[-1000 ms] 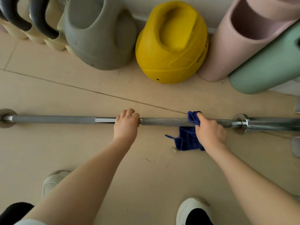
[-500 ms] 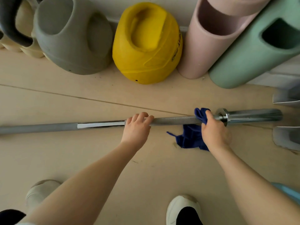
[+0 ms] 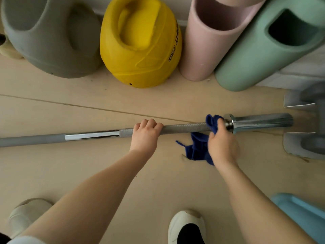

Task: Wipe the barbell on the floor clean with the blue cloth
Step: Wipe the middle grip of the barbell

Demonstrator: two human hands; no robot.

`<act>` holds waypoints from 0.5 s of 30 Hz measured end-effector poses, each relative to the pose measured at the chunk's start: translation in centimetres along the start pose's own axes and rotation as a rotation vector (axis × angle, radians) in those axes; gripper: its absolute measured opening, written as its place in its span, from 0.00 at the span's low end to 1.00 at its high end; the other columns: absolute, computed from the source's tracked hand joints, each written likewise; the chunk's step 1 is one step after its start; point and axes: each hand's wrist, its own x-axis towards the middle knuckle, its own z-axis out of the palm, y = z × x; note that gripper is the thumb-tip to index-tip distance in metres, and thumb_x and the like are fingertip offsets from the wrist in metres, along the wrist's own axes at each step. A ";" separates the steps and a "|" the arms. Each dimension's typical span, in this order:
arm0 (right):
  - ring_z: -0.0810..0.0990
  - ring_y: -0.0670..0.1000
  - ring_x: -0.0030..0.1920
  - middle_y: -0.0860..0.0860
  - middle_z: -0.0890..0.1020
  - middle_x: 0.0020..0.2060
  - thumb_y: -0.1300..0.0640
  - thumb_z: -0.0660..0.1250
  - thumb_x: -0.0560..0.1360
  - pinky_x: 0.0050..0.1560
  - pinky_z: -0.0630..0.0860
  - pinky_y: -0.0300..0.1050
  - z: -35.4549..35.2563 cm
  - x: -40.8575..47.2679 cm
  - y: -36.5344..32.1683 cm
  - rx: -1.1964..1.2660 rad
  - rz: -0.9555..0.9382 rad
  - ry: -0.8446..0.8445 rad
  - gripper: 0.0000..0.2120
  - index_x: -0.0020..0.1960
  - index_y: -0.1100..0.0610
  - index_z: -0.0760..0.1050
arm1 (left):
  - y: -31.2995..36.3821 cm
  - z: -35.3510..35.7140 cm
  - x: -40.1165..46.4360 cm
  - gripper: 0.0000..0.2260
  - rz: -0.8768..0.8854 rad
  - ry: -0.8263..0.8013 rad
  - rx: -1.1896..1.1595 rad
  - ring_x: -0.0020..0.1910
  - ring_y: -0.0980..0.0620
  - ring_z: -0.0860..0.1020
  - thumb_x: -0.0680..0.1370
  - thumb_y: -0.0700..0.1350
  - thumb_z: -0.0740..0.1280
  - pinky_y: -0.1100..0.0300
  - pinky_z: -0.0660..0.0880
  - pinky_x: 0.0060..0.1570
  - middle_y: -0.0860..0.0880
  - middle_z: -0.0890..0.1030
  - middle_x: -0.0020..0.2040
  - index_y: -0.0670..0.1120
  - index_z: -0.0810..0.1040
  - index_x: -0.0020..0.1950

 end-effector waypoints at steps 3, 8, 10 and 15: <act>0.80 0.64 0.44 0.61 0.80 0.45 0.54 0.58 0.78 0.39 0.75 0.53 1.0 -0.8 -1.7 -0.047 -0.160 -0.108 0.18 0.67 0.50 0.63 | -0.1 0.1 0.0 0.20 0.001 -0.007 0.008 0.34 0.44 0.78 0.55 0.35 0.79 0.55 0.75 0.33 0.48 0.79 0.36 0.46 0.82 0.44; 0.79 0.65 0.46 0.62 0.80 0.48 0.55 0.58 0.78 0.40 0.72 0.51 -0.3 0.4 0.4 -0.072 -0.014 -0.018 0.19 0.68 0.50 0.62 | -0.6 0.2 0.2 0.19 0.036 -0.011 0.010 0.33 0.45 0.77 0.56 0.35 0.79 0.57 0.73 0.35 0.49 0.79 0.34 0.48 0.82 0.43; 0.79 0.66 0.46 0.63 0.80 0.48 0.55 0.57 0.78 0.39 0.71 0.50 -0.3 0.2 0.1 -0.042 0.023 -0.008 0.18 0.67 0.51 0.63 | -0.8 0.3 0.3 0.19 0.041 -0.018 0.030 0.32 0.45 0.77 0.55 0.35 0.79 0.58 0.73 0.35 0.50 0.78 0.34 0.48 0.82 0.43; 0.79 0.63 0.45 0.60 0.80 0.47 0.54 0.59 0.77 0.39 0.73 0.51 1.9 -2.1 -4.0 -0.051 -0.293 -0.189 0.21 0.69 0.49 0.61 | -0.7 -0.1 0.4 0.15 0.021 -0.071 -0.013 0.48 0.44 0.75 0.71 0.38 0.70 0.54 0.69 0.48 0.49 0.79 0.47 0.49 0.77 0.57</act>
